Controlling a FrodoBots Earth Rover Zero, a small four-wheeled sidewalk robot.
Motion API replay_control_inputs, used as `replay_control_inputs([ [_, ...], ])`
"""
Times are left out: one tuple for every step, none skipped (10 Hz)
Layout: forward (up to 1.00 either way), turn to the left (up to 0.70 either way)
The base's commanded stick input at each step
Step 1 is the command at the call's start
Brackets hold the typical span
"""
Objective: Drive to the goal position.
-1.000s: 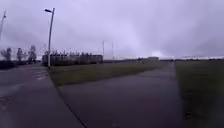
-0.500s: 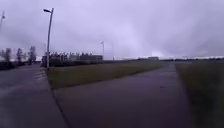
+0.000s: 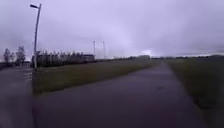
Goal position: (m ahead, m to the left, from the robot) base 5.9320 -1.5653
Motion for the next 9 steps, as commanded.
replay_control_inputs([
  [0.98, -0.27],
  [0.98, -0.36],
  [0.98, -0.39],
  [0.98, -0.39],
  [0.98, -0.32],
  [0.98, -0.13],
  [0.98, 0.00],
  [0.98, 0.00],
  [0.98, 0.00],
])
